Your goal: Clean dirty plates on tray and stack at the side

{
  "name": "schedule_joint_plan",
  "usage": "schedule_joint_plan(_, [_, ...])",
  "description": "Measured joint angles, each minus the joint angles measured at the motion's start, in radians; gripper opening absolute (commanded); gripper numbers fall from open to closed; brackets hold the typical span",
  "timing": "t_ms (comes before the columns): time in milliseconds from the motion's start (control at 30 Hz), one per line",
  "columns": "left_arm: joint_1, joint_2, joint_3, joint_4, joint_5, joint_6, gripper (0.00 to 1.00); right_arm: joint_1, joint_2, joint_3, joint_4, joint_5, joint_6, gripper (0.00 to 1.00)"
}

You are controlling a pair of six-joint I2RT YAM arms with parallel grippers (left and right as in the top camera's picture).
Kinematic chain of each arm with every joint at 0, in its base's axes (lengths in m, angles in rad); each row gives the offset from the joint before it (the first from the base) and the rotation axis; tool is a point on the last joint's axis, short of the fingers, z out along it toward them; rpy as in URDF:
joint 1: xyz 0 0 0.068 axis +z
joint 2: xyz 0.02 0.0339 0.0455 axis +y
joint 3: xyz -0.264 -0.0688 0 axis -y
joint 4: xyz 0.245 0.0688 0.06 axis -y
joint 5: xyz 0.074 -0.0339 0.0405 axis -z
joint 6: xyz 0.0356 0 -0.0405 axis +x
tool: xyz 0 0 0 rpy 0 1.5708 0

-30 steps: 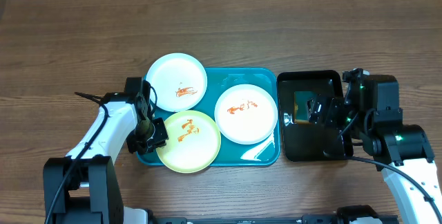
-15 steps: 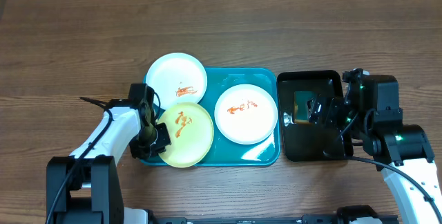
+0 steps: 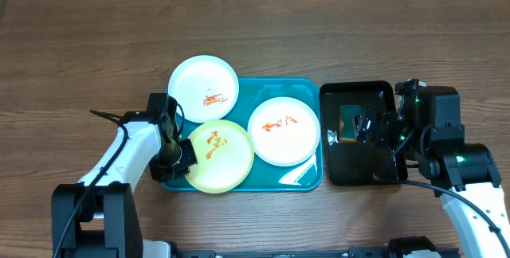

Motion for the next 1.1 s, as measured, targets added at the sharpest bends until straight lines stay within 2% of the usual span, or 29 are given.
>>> schedule_joint_plan(67, [0.0, 0.0, 0.014, -0.046, 0.0, 0.001, 0.04, 0.0, 0.0, 0.0, 0.001, 0.001, 0.0, 0.99])
schedule_joint_plan(233, [0.0, 0.01, 0.064, -0.145, 0.007, 0.02, 0.04, 0.0, 0.003, 0.0, 0.031, 0.0, -0.001, 0.85])
schedule_joint_plan(400, [0.0, 0.01, 0.076, -0.16, 0.007, 0.027, 0.04, 0.0, 0.057, 0.013, -0.01, 0.0, -0.015, 0.84])
schedule_joint_plan(600, [0.0, 0.01, 0.077, -0.131, 0.007, 0.027, 0.04, 0.033, 0.251, 0.16, -0.07, 0.028, -0.04, 0.84])
schedule_joint_plan(667, [0.0, 0.01, 0.078, -0.127, 0.008, 0.027, 0.04, 0.042, 0.309, 0.194, -0.066, 0.044, -0.046, 0.81])
schedule_joint_plan(800, [0.0, 0.01, 0.078, -0.119, 0.008, 0.028, 0.04, 0.047, 0.423, 0.206, -0.055, 0.065, -0.053, 0.75])
schedule_joint_plan(1100, [0.0, 0.01, 0.078, -0.117, 0.008, 0.03, 0.04, 0.047, 0.639, 0.206, -0.032, 0.095, -0.051, 0.71])
